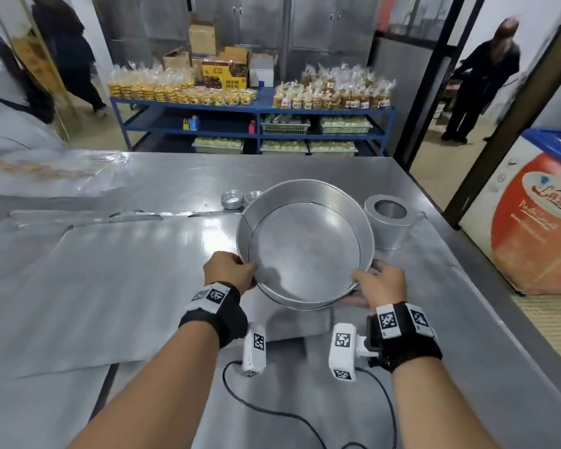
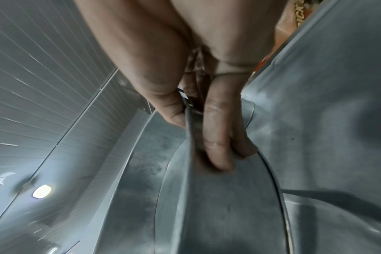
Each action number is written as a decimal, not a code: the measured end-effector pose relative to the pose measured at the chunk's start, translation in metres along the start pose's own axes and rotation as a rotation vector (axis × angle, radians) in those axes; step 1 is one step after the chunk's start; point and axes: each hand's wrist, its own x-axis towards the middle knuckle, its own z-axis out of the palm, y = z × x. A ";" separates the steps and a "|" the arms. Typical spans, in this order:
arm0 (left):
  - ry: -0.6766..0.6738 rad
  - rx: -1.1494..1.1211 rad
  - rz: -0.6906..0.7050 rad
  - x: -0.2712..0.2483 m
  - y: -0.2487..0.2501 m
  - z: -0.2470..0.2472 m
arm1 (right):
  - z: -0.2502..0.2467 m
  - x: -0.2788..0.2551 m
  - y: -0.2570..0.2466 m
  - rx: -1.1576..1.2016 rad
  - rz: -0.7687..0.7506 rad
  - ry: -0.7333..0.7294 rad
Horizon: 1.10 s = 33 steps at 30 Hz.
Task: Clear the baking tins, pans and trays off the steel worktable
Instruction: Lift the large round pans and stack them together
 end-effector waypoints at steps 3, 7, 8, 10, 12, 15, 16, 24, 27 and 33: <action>-0.004 -0.007 -0.046 0.027 0.002 0.038 | 0.019 0.042 -0.009 0.038 0.000 -0.015; 0.003 -0.072 -0.085 0.073 0.020 0.077 | 0.042 0.106 -0.019 0.093 0.006 -0.038; 0.003 -0.091 -0.089 0.088 0.026 0.084 | 0.048 0.123 -0.023 0.103 0.003 -0.050; 0.021 -0.096 -0.071 0.122 0.037 0.096 | 0.061 0.156 -0.033 0.131 -0.002 -0.075; 0.020 -0.087 -0.030 0.155 0.053 0.107 | 0.075 0.190 -0.043 0.140 -0.010 -0.080; 0.015 -0.097 0.023 0.212 0.072 0.124 | 0.096 0.243 -0.052 0.150 -0.002 -0.078; 0.002 -0.119 0.018 0.233 0.074 0.130 | 0.102 0.261 -0.053 0.157 -0.001 -0.080; 0.043 -0.058 0.072 0.343 0.092 0.171 | 0.152 0.369 -0.056 0.100 -0.007 -0.096; 0.055 -0.068 0.067 0.369 0.090 0.182 | 0.163 0.393 -0.049 0.074 -0.019 -0.097; 0.055 0.045 0.058 0.390 0.078 0.200 | 0.168 0.421 -0.023 0.008 -0.003 -0.077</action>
